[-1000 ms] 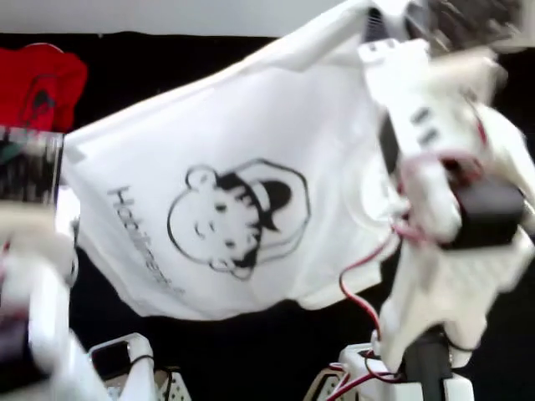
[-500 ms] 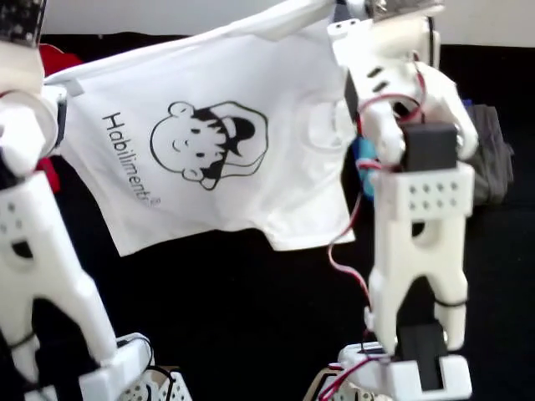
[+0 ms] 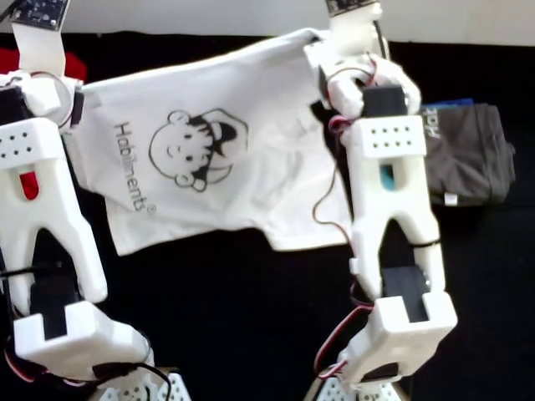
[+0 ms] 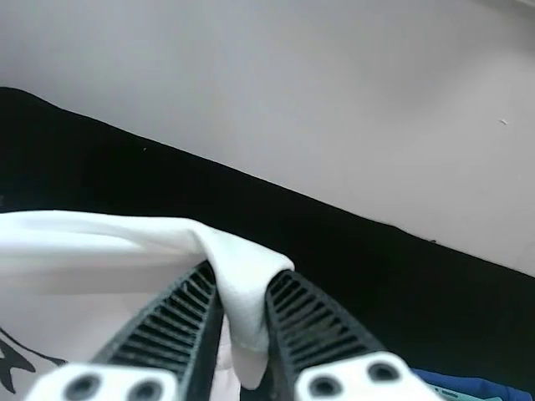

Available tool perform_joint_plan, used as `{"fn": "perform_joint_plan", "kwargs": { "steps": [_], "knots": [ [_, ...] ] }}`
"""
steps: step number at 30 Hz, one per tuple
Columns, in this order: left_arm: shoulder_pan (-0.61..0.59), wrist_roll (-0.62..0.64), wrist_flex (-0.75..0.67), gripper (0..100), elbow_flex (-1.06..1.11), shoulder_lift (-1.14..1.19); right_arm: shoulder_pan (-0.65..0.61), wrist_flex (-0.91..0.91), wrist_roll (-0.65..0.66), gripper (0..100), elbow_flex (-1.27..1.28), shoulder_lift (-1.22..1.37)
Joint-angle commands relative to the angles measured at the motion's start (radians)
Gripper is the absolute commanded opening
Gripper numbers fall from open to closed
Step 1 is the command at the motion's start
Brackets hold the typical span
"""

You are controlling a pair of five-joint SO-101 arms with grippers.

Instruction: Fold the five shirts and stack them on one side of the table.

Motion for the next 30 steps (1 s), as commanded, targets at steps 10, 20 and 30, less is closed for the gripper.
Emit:
{"fn": "perform_joint_plan", "kwargs": {
  "steps": [10, 20, 30],
  "knots": [
    [0.108, 0.009, 0.107, 1, -0.001, 0.087, -0.016, 0.200, -0.008, 0.5, -0.004, -0.002],
    [0.125, 0.009, 0.123, 1, -0.001, 0.160, -0.016, 0.274, -0.003, 0.5, 0.170, -0.002],
    [0.124, 0.009, 0.201, 1, -0.002, 0.265, -0.016, 0.137, -0.006, 0.5, 0.371, -0.004]
  ]
}}
